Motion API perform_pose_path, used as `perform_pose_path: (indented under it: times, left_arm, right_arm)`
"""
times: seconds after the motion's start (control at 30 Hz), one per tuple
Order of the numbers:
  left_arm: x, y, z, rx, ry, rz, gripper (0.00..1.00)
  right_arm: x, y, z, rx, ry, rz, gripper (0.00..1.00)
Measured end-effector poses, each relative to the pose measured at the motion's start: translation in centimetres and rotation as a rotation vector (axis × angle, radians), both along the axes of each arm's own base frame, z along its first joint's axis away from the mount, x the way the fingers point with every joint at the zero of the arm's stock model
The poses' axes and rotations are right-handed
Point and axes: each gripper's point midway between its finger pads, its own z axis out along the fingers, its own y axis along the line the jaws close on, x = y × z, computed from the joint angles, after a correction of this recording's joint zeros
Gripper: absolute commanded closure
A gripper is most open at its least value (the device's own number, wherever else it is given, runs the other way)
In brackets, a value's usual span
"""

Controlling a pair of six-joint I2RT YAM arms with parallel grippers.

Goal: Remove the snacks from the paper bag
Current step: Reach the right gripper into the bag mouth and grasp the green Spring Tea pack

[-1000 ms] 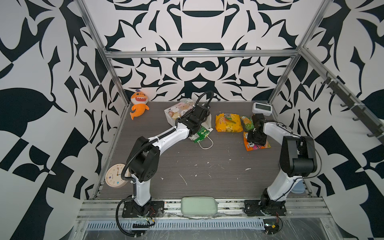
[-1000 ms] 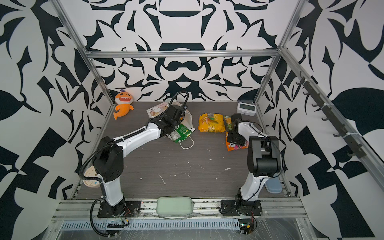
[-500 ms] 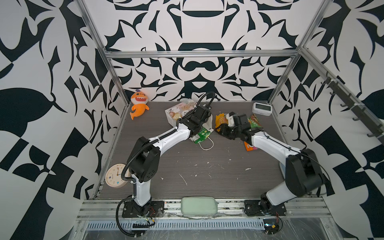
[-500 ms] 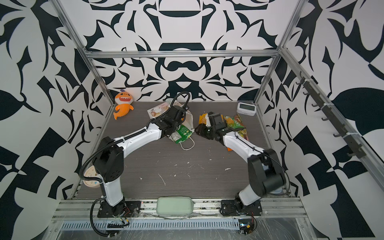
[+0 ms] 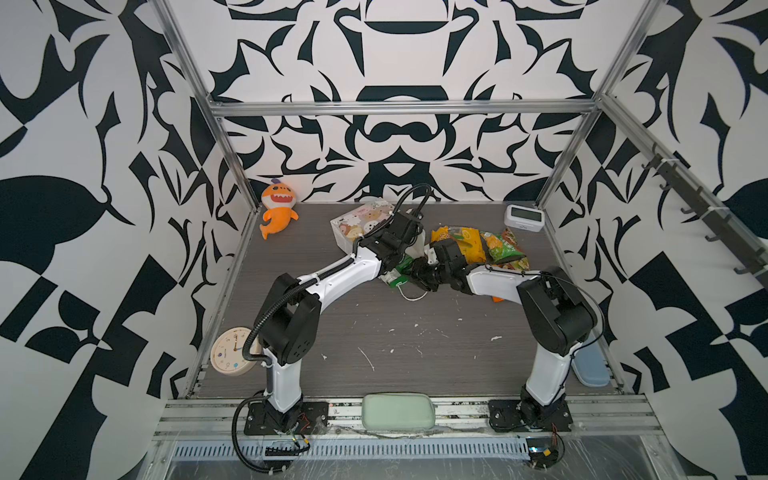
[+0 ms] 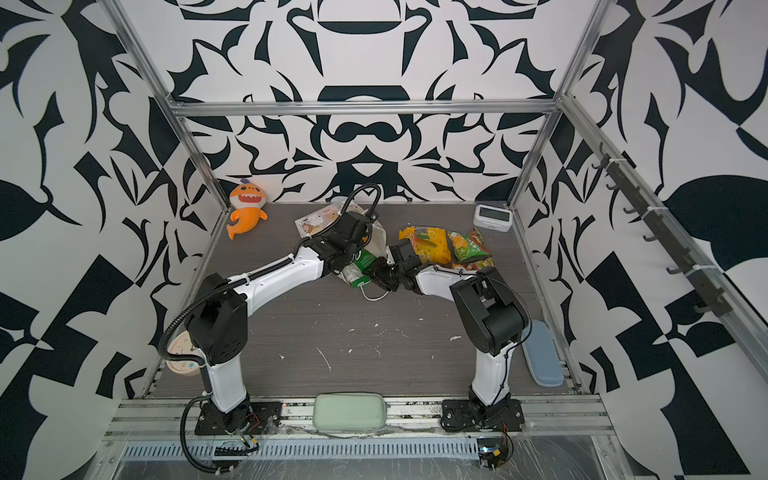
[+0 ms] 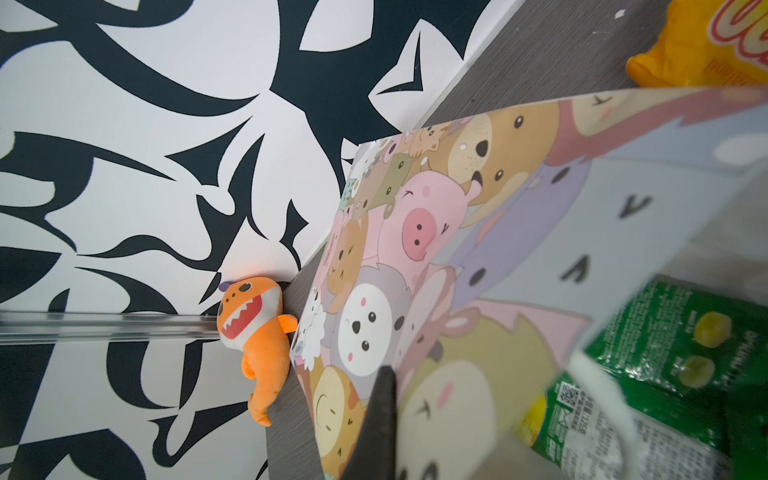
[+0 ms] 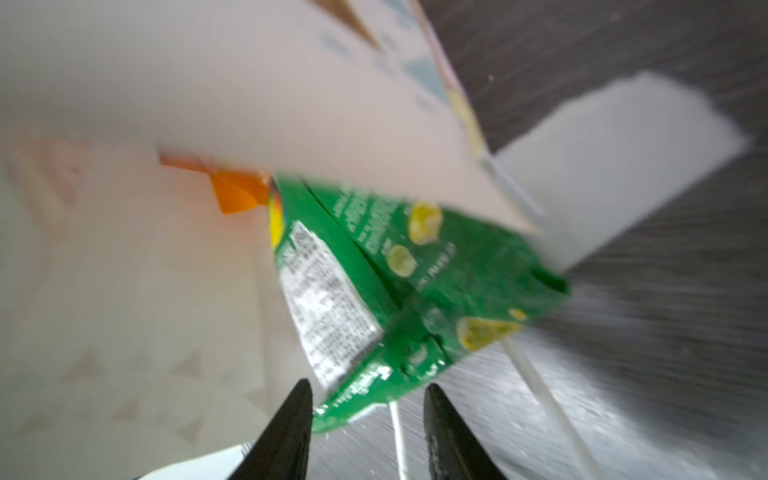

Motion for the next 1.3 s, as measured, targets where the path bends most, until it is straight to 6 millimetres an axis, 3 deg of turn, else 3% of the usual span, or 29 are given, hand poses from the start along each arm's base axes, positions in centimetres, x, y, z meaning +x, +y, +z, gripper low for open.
perform_pose_path:
  times: [0.47,1.0,1.3]
  left_arm:
    - [0.0,0.0,0.0,0.0,0.001,-0.001,0.95]
    - [0.0,-0.1,0.0,0.0,0.001,-0.002,0.95]
    - [0.0,-0.1,0.0,0.001,0.001,-0.002,0.95]
  right_arm:
    - [-0.2,1.1,-1.3,0.014,0.049,-0.048,0.49]
    - [-1.3,0.8,-1.6,-0.007,0.075,-0.102,0.46]
    - [0.2,0.8,-3.1,-0.012,0.071,-0.179,0.56]
